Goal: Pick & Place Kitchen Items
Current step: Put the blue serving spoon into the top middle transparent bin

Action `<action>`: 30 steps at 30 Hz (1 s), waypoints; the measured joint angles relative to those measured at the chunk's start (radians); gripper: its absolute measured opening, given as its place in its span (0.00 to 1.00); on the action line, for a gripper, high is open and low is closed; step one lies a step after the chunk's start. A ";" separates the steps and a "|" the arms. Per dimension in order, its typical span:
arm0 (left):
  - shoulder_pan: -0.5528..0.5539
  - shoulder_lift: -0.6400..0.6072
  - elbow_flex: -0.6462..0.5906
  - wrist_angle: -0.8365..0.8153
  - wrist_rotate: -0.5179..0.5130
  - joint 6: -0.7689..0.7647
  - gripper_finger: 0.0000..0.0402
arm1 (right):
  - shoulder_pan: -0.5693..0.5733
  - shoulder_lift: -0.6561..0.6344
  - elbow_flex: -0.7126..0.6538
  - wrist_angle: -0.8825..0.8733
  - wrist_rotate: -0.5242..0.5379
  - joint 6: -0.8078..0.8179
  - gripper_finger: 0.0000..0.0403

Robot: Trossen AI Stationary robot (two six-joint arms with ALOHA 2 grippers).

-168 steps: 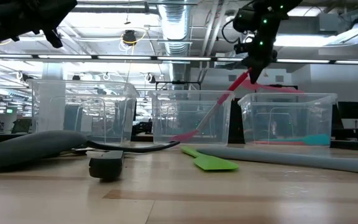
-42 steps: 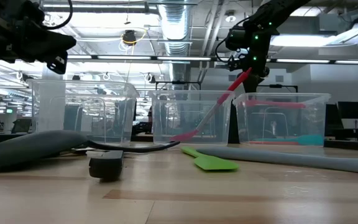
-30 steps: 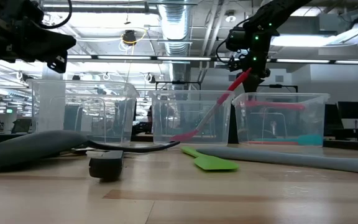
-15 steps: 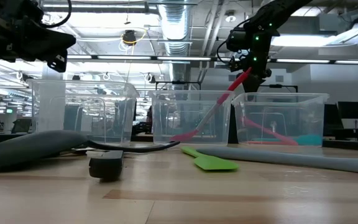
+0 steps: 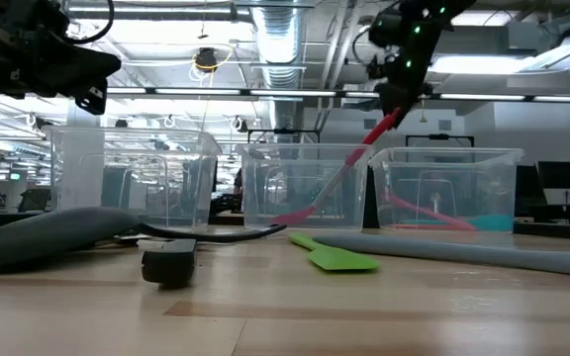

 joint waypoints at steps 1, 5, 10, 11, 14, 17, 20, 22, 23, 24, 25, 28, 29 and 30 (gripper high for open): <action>0.000 0.000 0.000 0.000 0.000 0.000 0.00 | 0.003 -0.016 0.004 -0.005 -0.010 0.012 0.42; 0.000 0.000 0.000 0.000 0.000 0.000 0.00 | 0.037 -0.085 0.008 -0.029 -0.059 0.076 0.48; 0.000 0.000 0.000 0.000 0.000 0.000 0.00 | 0.124 -0.159 0.009 -0.082 -0.078 0.162 0.52; 0.000 0.000 0.000 0.000 0.000 0.000 0.00 | 0.145 -0.168 0.009 -0.092 -0.078 0.182 0.53; 0.000 0.000 0.000 0.000 0.000 0.000 0.00 | 0.213 -0.184 0.009 -0.129 -0.078 0.246 0.53; 0.000 0.000 0.000 0.000 0.000 0.000 0.00 | 0.297 -0.182 0.009 -0.183 -0.079 0.354 0.52; 0.000 0.001 0.000 0.000 0.000 0.000 0.00 | 0.399 -0.164 -0.004 -0.226 -0.079 0.505 0.51; 0.000 0.001 0.000 0.000 0.000 0.000 0.00 | 0.483 -0.143 -0.029 -0.245 -0.082 0.589 0.50; 0.000 0.001 0.000 0.000 0.000 0.000 0.00 | 0.524 -0.130 -0.044 -0.244 -0.090 0.626 0.50; 0.000 0.001 0.000 0.000 0.000 0.000 0.00 | 0.567 -0.119 -0.062 -0.240 -0.102 0.661 0.50; 0.000 0.001 0.000 0.000 0.000 0.000 0.00 | 0.606 -0.106 -0.081 -0.241 -0.108 0.695 0.49; 0.000 0.001 0.000 0.000 0.000 0.000 0.00 | 0.719 -0.047 -0.128 -0.237 -0.144 0.803 0.49; 0.000 0.001 0.000 0.000 0.000 0.000 0.00 | 0.753 -0.029 -0.144 -0.236 -0.168 0.838 0.50; 0.000 0.001 0.000 0.000 0.000 0.000 0.00 | 0.787 -0.011 -0.156 -0.234 -0.189 0.869 0.50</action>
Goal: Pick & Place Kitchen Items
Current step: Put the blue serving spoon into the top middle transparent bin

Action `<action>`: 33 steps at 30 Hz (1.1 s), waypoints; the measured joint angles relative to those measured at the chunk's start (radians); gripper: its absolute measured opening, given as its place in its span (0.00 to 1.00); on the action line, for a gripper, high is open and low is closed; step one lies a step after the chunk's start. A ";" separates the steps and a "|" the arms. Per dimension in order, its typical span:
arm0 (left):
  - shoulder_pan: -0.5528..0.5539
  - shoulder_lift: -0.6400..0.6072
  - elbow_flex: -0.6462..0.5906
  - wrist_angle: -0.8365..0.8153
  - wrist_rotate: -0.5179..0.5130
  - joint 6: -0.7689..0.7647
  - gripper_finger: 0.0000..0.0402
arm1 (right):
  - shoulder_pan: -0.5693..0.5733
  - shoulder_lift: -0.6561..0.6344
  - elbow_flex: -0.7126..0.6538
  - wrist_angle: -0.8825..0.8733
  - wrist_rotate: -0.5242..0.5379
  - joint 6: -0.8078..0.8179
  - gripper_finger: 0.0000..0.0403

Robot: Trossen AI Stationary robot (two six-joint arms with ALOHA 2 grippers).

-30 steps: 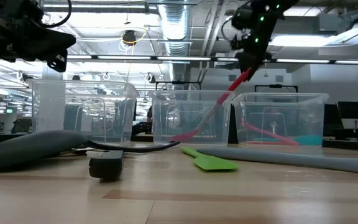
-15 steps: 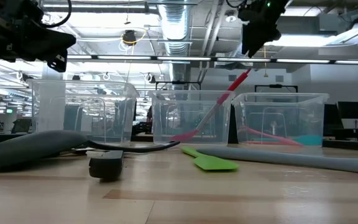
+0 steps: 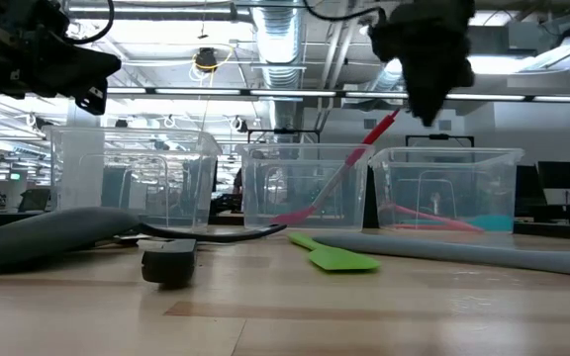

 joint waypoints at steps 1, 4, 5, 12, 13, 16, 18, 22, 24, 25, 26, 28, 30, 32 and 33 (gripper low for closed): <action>0.000 0.000 0.000 0.000 0.000 0.000 0.00 | 0.033 0.021 -0.007 0.003 -0.022 0.026 0.51; 0.000 0.003 0.000 0.003 0.000 0.000 0.00 | 0.126 0.087 -0.012 0.014 -0.080 0.080 0.55; 0.000 0.004 0.000 0.004 0.000 0.000 0.00 | 0.153 0.107 -0.012 0.036 -0.095 0.089 0.56; 0.000 0.009 0.000 0.014 0.000 0.000 0.00 | 0.225 0.238 -0.011 0.285 -0.121 0.039 0.64; 0.000 0.010 0.000 0.016 0.000 0.000 0.00 | 0.224 0.258 -0.010 0.309 -0.123 0.029 0.64; 0.000 0.017 0.000 0.021 0.000 0.000 0.00 | 0.222 0.314 -0.011 0.296 -0.133 0.023 0.65; 0.000 0.020 0.000 0.018 0.000 0.000 0.00 | 0.222 0.349 -0.011 0.302 -0.134 0.010 0.65; 0.000 0.027 0.000 0.022 0.000 0.000 0.00 | 0.205 0.412 -0.011 0.401 -0.138 -0.049 0.65; 0.000 0.032 0.000 0.023 -0.001 0.000 0.00 | 0.188 0.428 -0.011 0.465 -0.143 -0.081 0.65; 0.000 0.032 0.000 0.022 0.000 0.000 0.00 | 0.178 0.434 -0.011 0.495 -0.143 -0.097 0.65; 0.000 0.033 0.000 0.023 0.000 0.000 0.00 | 0.169 0.439 -0.010 0.523 -0.143 -0.113 0.65; 0.000 0.036 0.000 0.023 0.000 0.000 0.00 | 0.153 0.443 -0.010 0.546 -0.143 -0.142 0.65; 0.000 0.040 0.000 0.023 0.000 0.000 0.00 | 0.137 0.442 -0.010 0.567 -0.142 -0.155 0.65; 0.000 0.045 0.000 0.025 0.000 0.000 0.00 | 0.121 0.442 -0.010 0.559 -0.140 -0.161 0.65; 0.000 0.045 0.000 0.027 0.000 0.000 0.00 | 0.113 0.442 -0.011 0.558 -0.133 -0.161 0.65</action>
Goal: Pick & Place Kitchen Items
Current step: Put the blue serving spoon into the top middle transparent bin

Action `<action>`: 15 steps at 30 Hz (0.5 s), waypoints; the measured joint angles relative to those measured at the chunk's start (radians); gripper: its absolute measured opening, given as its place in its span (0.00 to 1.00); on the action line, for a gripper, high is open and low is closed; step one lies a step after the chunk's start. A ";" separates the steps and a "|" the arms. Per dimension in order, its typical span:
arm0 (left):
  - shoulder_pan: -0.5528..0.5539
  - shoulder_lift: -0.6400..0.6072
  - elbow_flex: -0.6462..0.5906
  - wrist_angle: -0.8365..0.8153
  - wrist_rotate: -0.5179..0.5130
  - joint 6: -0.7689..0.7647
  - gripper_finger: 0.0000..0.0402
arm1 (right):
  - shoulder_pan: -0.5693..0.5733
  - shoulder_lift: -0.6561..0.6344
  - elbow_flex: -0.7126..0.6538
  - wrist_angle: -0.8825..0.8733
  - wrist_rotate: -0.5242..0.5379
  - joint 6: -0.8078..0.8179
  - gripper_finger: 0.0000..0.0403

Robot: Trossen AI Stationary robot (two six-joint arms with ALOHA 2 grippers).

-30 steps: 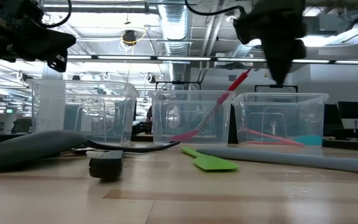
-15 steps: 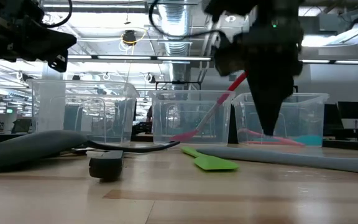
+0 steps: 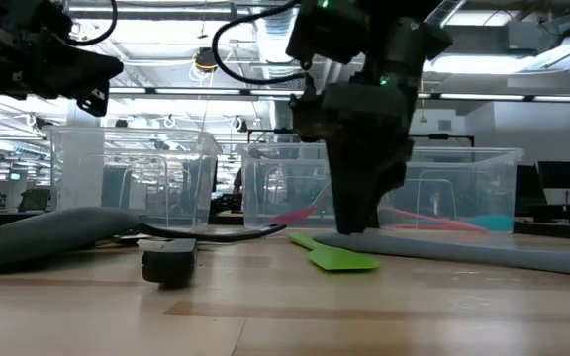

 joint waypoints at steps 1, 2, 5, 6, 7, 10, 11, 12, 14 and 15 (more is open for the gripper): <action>0.000 0.002 0.000 -0.003 0.000 0.000 0.00 | -0.007 0.000 0.000 0.001 0.008 0.000 0.65; 0.000 0.005 0.000 -0.001 0.000 0.000 0.00 | -0.011 0.000 0.000 0.003 0.015 0.000 0.65; 0.000 0.007 0.000 0.000 0.000 0.000 0.00 | -0.021 0.004 0.000 0.005 0.019 -0.016 0.65; 0.000 0.007 0.000 0.000 0.000 0.000 0.00 | -0.020 0.016 0.001 0.016 0.019 -0.016 0.65; 0.000 0.007 0.000 0.002 0.000 0.000 0.00 | -0.020 0.027 0.002 0.024 0.021 -0.018 0.65; 0.000 0.008 0.000 0.004 0.000 0.000 0.00 | -0.012 0.046 0.006 0.034 0.005 -0.016 0.65; 0.000 0.008 0.000 0.004 0.000 0.000 0.00 | -0.007 0.057 0.006 0.045 -0.007 -0.016 0.65; 0.000 0.010 0.000 0.005 0.000 0.000 0.00 | -0.003 0.065 0.007 0.050 -0.006 -0.014 0.65; 0.000 0.012 0.000 0.005 0.000 0.000 0.00 | 0.003 0.071 0.007 0.051 0.000 -0.005 0.65; 0.000 0.013 0.000 0.006 0.000 0.000 0.00 | 0.003 0.072 0.007 0.051 0.002 -0.001 0.64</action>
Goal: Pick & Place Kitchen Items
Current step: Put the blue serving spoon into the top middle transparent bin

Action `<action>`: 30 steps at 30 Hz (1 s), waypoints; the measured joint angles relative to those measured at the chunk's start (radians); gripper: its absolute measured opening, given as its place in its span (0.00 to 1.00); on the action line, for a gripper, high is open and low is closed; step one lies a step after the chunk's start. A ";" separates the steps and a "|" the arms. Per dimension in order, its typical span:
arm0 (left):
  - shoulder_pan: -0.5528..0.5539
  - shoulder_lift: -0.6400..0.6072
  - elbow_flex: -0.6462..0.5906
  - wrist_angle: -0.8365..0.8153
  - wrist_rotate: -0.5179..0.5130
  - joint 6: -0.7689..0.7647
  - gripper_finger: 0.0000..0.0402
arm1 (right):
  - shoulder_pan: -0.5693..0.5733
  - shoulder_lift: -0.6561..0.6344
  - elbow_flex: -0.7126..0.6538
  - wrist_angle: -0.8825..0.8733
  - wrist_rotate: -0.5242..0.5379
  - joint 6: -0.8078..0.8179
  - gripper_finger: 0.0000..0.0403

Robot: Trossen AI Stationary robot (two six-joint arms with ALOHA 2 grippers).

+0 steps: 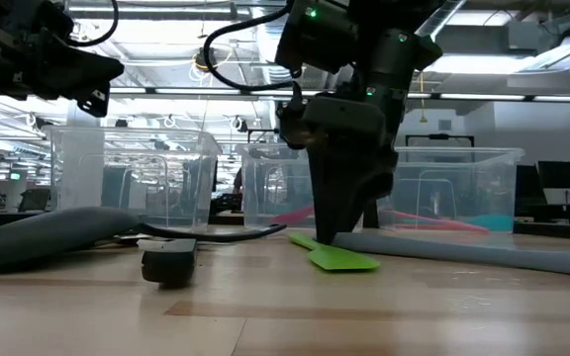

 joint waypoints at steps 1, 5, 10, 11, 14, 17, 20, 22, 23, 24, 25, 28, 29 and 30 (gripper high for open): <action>0.000 0.000 0.000 0.000 0.000 0.000 0.00 | -0.002 0.000 0.000 -0.001 0.001 0.005 0.64; 0.000 0.000 0.000 0.002 0.000 0.000 0.00 | -0.005 -0.002 0.000 -0.019 0.005 0.016 0.54; 0.000 0.000 0.000 0.006 0.000 0.000 0.00 | -0.012 0.002 -0.001 -0.041 0.006 0.021 0.33; 0.000 0.000 0.000 0.006 0.000 0.000 0.00 | -0.012 0.002 -0.001 -0.043 0.008 0.023 0.29; 0.000 0.000 0.000 0.007 0.000 0.000 0.00 | -0.012 0.002 -0.002 -0.046 0.009 0.016 0.22; 0.000 0.000 0.000 0.010 0.000 0.000 0.00 | -0.021 0.002 -0.002 -0.049 0.006 0.016 0.19; 0.000 0.000 0.000 0.012 0.000 0.000 0.00 | -0.033 0.001 -0.002 -0.049 -0.005 0.014 0.15; 0.000 0.000 0.000 0.013 0.000 0.000 0.00 | -0.040 -0.002 -0.002 -0.044 -0.003 0.011 0.12; 0.000 0.000 0.000 0.013 0.000 0.000 0.00 | -0.044 -0.007 -0.002 -0.043 -0.003 0.003 0.09; 0.000 0.000 0.000 0.013 0.000 0.000 0.00 | -0.049 -0.011 -0.004 -0.038 -0.004 -0.004 0.07; 0.000 0.000 0.000 0.013 0.000 0.000 0.00 | -0.052 -0.014 -0.004 -0.036 -0.004 -0.012 0.04; 0.000 0.000 0.000 0.014 0.000 0.000 0.00 | -0.065 -0.035 -0.008 -0.028 -0.005 -0.028 0.02; 0.000 0.000 0.000 0.017 0.000 0.000 0.00 | -0.070 -0.038 -0.009 -0.025 -0.007 -0.030 0.02; 0.000 0.000 0.000 0.019 0.000 0.000 0.00 | -0.075 -0.042 -0.009 -0.026 -0.008 -0.032 0.02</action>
